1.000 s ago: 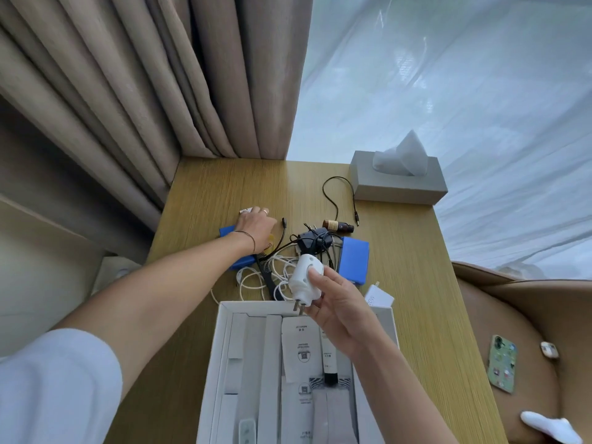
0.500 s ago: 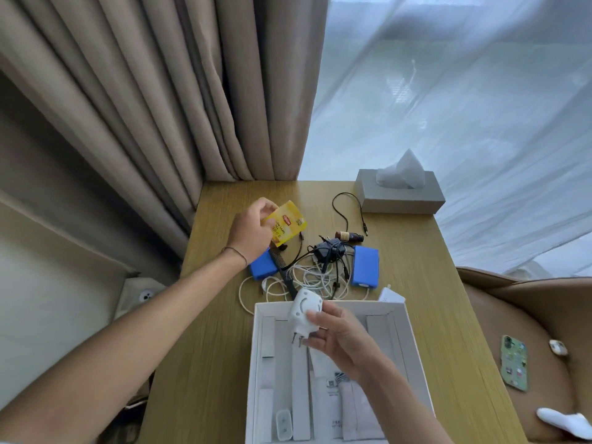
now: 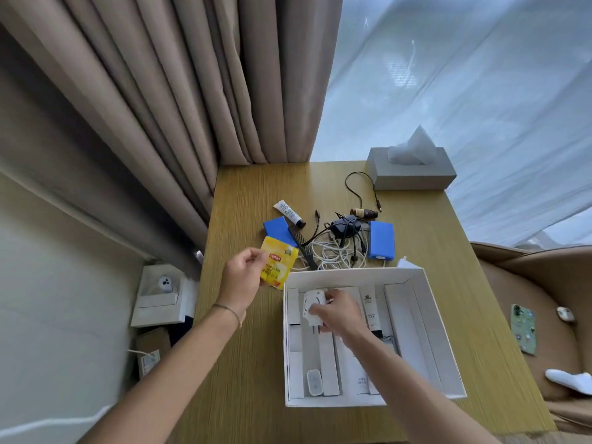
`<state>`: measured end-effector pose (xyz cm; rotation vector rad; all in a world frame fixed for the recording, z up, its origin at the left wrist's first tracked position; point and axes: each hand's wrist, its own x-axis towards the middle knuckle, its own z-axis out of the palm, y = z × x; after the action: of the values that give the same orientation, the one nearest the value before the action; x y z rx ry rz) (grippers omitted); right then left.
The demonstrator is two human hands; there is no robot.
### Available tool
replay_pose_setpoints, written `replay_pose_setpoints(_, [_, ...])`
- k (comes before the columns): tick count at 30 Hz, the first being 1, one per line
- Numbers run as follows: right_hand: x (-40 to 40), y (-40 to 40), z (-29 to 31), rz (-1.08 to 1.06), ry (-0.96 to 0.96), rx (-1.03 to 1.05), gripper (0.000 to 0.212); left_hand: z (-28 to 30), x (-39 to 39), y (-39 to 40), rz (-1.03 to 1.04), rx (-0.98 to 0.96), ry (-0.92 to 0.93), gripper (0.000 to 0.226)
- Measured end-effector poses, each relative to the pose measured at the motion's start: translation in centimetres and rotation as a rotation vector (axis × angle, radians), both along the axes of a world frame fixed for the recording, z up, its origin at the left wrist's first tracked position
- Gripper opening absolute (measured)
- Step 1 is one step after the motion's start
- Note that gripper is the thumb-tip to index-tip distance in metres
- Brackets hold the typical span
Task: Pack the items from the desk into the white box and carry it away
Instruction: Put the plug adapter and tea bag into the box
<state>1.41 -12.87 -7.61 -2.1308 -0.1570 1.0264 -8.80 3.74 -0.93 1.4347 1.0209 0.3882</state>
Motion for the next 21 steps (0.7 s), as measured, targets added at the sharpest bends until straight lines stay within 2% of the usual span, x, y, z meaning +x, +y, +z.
replay_pose_setpoints(4, [-0.3, 0.8, -1.1, 0.136, -0.249, -0.107, 0.011, -1.0, -2.8, -0.2, 0.003, -0.015, 0.070, 0.019])
replay_pose_setpoints(8, [-0.6, 1.6, -2.3, 0.184, -0.364, -0.149, 0.017, -1.3, -4.7, -0.9, 0.002, 0.007, 0.110, 0.018])
replay_pose_setpoints(12, [-1.1, 2.2, -3.0, 0.203, -0.405, -0.167, 0.035, -0.6, -5.5, -2.1, -0.015, 0.027, 0.113, 0.012])
replay_pose_setpoints(15, [-1.5, 2.5, -3.3, 0.197, -0.421, -0.159, 0.041, 0.2, -5.6, -3.2, -0.059, 0.060, 0.107, 0.008])
replay_pose_setpoints(18, [-1.2, 2.1, -3.2, 0.204, -0.399, -0.128, 0.033, 0.9, -5.2, -4.4, -0.109, 0.107, 0.121, 0.003])
replay_pose_setpoints(21, [0.0, 1.1, -2.4, 0.209, -0.337, -0.131, 0.016, 1.4, -4.4, -5.8, -0.158, 0.134, 0.115, 0.002])
